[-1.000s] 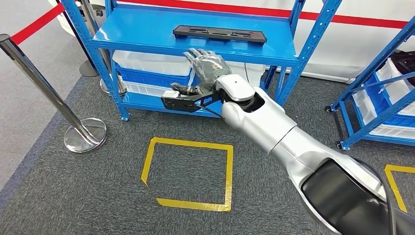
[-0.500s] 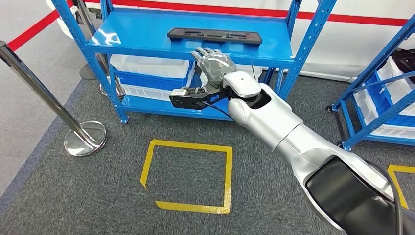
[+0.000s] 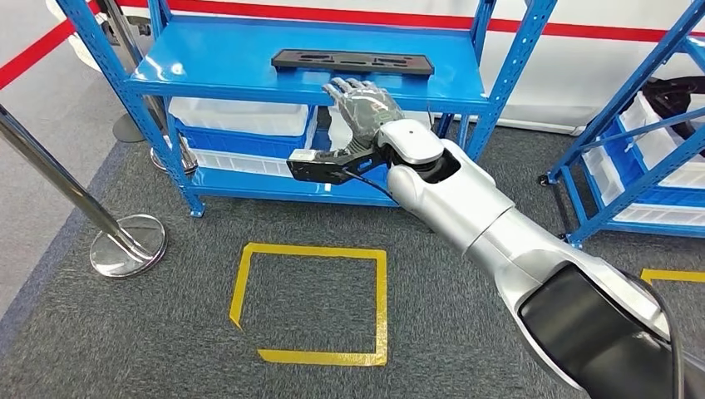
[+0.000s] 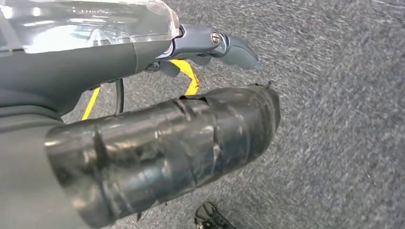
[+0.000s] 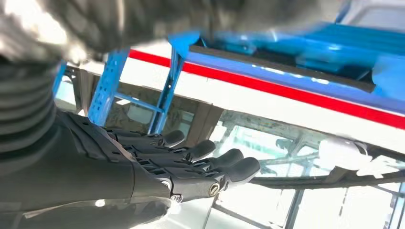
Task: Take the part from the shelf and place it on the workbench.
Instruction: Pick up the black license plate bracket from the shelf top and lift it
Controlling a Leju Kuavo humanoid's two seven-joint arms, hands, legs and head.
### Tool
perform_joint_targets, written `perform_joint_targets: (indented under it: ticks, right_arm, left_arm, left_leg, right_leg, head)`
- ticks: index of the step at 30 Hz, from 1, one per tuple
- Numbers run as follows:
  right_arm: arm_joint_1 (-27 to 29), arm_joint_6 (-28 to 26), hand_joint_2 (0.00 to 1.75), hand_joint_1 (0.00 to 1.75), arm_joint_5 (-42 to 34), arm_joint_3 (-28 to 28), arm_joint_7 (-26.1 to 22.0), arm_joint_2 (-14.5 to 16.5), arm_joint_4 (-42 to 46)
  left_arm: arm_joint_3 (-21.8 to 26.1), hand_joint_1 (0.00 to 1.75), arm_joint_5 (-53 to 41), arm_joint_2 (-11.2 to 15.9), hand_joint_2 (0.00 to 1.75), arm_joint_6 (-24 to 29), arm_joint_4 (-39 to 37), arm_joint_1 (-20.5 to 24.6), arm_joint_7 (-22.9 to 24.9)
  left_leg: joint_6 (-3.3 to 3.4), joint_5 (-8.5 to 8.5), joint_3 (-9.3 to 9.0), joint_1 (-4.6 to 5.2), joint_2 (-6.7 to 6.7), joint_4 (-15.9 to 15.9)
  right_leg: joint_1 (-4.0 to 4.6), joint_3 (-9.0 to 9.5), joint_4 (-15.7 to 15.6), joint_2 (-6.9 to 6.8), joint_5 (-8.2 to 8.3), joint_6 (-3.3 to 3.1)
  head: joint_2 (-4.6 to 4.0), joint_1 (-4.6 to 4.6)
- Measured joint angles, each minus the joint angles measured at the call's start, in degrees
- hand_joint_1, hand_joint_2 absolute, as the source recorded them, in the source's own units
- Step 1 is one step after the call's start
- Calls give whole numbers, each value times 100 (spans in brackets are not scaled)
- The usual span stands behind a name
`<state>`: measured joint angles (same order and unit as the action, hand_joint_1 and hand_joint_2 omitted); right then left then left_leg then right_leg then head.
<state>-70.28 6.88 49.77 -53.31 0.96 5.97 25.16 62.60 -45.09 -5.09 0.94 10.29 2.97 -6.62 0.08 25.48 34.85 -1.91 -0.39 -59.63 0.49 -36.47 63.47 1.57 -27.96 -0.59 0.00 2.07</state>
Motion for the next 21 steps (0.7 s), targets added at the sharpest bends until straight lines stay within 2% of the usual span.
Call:
perform_joint_targets:
  ticks: [2, 3, 4, 5, 6, 8, 9, 10, 13, 15, 17, 19, 20, 21]
  right_arm:
    - [1, -3, 0, 0, 0, 0, 0, -9, -1]
    - [9, -5, 0, 0, 2, 0, 0, -11, -3]
    - [20, -7, 0, 0, 7, 0, 0, -15, -5]
    - [28, -11, 0, 0, 20, 0, 0, -17, -7]
    - [30, -21, 0, 0, 40, 0, 0, -19, -8]
    - [17, -44, 0, 0, 81, 0, 0, -21, -9]
    - [4, -55, 0, 0, 93, 0, 0, -22, -9]
    - [-8, -61, 0, 0, 99, 0, 0, -22, -9]
    - [-23, -66, 0, 0, 113, 0, 0, -23, -9]
    - [-29, -66, 0, 0, 131, 0, 0, -27, -9]
    - [-46, -66, 0, 0, 163, 0, -1, -28, -9]
    - [-42, -60, 0, 0, 232, 0, -6, -25, -9]
    - [-28, -56, 0, 0, 271, 0, -13, -18, -9]
    - [-17, -50, 0, 0, 303, 0, -23, -7, -9]
  left_arm:
    - [19, 0, -2, 0, 0, 0, 0, -10, -1]
    - [25, 0, -4, -1, 0, 0, 0, -12, -2]
    - [28, 0, -7, -1, 0, 0, 0, -12, -5]
    - [30, 0, -11, -1, 0, 0, 0, -11, -9]
    - [32, 0, -18, -1, 0, 0, 0, -11, -14]
    - [33, 0, -33, -8, 0, 0, -1, -11, -21]
    - [34, 0, -41, -14, 0, 0, -1, -10, -22]
    - [36, 0, -45, -20, 0, 1, -1, -10, -23]
    - [41, 0, -49, -43, 0, 4, -2, -8, -21]
    - [42, 0, -52, -52, 0, 7, -1, -8, -20]
    - [42, 0, -66, -42, 0, 16, 0, -9, -22]
    - [42, 0, -95, -31, 0, 25, 0, -8, -31]
    - [42, 0, -108, -28, 0, 26, 0, -8, -42]
    - [42, 0, -119, -27, 0, 24, 0, -10, -57]
  left_leg:
    - [41, 11, -13, 7, 7, 4]
    - [49, 17, -15, 9, 9, 3]
    - [54, 25, -20, 10, 11, 2]
    - [55, 34, -29, 10, 10, 2]
    - [52, 47, -47, 10, 9, 2]
    - [35, 80, -92, 5, 8, 9]
    - [17, 89, -108, 3, 9, 21]
    - [-9, 92, -113, 1, 11, 37]
    - [-111, 74, -122, -10, 16, 101]
    - [-150, 157, -110, -14, 25, 30]
    - [-151, 425, 101, -4, 27, -447]
    - [-160, 700, 500, 18, 24, -1198]
    - [-167, 724, 647, 24, 24, -1427]
    - [-170, 642, 698, 27, 24, -1452]
  right_leg:
    - [-29, -350, 696, -99, -324, 50]
    - [-44, -552, 1065, -113, -453, 63]
    - [-55, -700, 1300, -119, -493, 67]
    - [-62, -761, 1350, -122, -432, 62]
    - [-65, -717, 1186, -123, -267, 44]
    - [-41, -386, 407, -125, 181, -25]
    - [-16, -213, 37, -126, 333, -62]
    - [15, -95, -222, -127, 406, -91]
    - [73, -9, -428, -124, 414, -136]
    - [45, 61, -520, -130, 437, -174]
    - [19, 141, -597, -140, 453, -220]
    - [33, 160, -598, -140, 438, -253]
    - [40, 163, -590, -135, 426, -261]
    - [46, 165, -576, -127, 411, -265]
  head:
    - [0, -1]
    - [0, -1]
    - [0, -1]
    - [0, -1]
    - [0, -2]
    - [0, -1]
    - [0, -1]
    - [0, -2]
    - [0, -1]
    - [0, 1]
    - [0, 6]
    - [0, 10]
    - [0, 10]
    - [0, 9]
